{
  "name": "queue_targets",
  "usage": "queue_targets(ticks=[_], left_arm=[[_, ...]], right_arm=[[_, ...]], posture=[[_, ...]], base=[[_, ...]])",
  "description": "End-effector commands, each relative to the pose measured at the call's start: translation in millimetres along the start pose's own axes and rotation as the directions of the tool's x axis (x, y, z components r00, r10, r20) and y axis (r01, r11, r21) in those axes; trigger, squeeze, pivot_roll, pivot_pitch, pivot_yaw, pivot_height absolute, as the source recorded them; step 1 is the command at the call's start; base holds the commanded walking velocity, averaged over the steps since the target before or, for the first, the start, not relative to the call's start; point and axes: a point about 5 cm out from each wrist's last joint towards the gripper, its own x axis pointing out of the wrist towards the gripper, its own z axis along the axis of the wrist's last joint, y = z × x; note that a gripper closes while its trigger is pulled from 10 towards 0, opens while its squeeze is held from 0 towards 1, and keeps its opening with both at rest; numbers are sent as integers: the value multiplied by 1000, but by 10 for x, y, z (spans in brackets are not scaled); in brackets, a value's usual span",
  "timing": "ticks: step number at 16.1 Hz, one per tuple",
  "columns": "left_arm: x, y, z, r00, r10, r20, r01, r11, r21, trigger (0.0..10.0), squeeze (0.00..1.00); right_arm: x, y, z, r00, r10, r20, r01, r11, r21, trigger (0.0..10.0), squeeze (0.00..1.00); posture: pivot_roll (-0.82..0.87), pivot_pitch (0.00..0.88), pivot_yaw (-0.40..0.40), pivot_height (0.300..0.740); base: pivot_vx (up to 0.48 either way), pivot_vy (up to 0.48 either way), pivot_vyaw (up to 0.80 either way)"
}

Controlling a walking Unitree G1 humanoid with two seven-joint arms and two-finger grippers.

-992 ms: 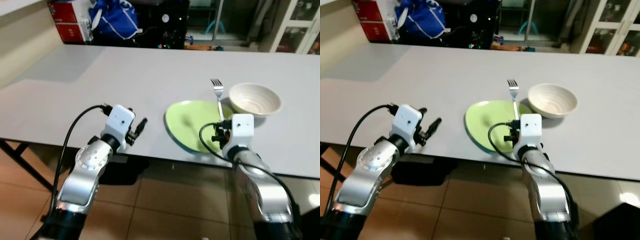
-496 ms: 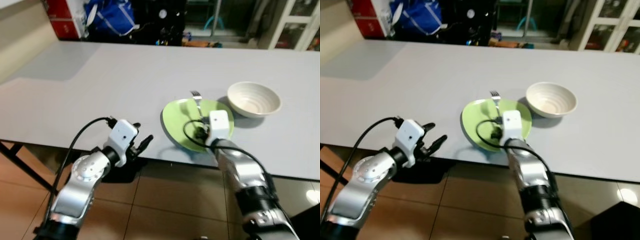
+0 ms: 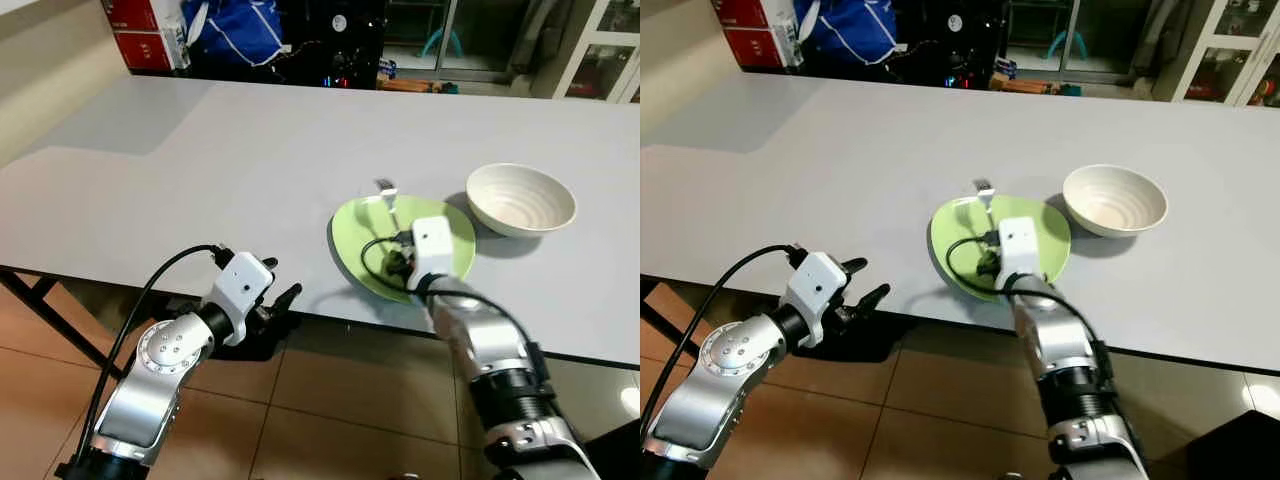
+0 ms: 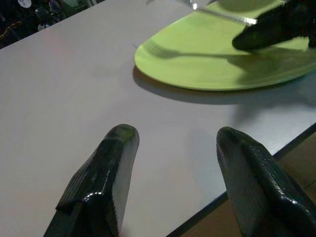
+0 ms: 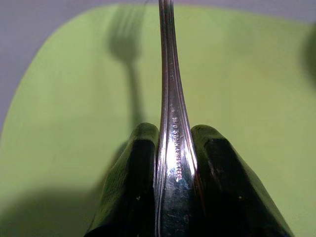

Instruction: Setting the table

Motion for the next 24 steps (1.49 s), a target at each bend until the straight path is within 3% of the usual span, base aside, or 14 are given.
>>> queue_targets(ticks=[1, 8, 19, 20, 21, 23, 24], left_arm=[[16, 3, 99, 999, -10, 36, 9, 1000, 28, 10000, 0], [43, -96, 138, 994, -96, 58, 97, 995, -5, 10000, 0], [25, -158, 147, 984, -170, 46, 170, 985, 0, 10000, 0], [25, -158, 148, 984, -170, 45, 170, 985, 1, 10000, 0], [25, -158, 147, 984, -170, 44, 171, 985, 1, 10000, 0], [22, -159, 145, 984, -173, 42, 173, 985, 3, 10000, 0], [21, -159, 144, 984, -173, 40, 173, 985, 4, 10000, 0]], right_arm=[[-77, -74, 64, 1000, -26, 17, 26, 999, 24, 10000, 0], [-365, -212, -74, 989, -115, -88, 119, 992, 40, 10000, 0], [-300, -259, -76, 974, -164, -159, 183, 976, 115, 10000, 0], [-296, -260, -72, 974, -160, -162, 180, 977, 119, 10000, 59], [-289, -264, -69, 973, -160, -164, 180, 976, 119, 10000, 557], [-276, -265, -68, 972, -159, -171, 180, 977, 111, 10000, 604], [-271, -261, -72, 971, -157, -180, 177, 979, 98, 10000, 404]], posture=[[-23, 25, 56, 740], [-32, 19, 60, 740], [-26, 15, 61, 740], [-26, 15, 61, 740], [-26, 15, 61, 740], [-27, 17, 61, 740], [-27, 17, 61, 740]], base=[[0, 0, 0], [0, 0, 0], [0, 0, 0], [0, 0, 0], [0, 0, 0], [0, 0, 0], [0, 0, 0]])
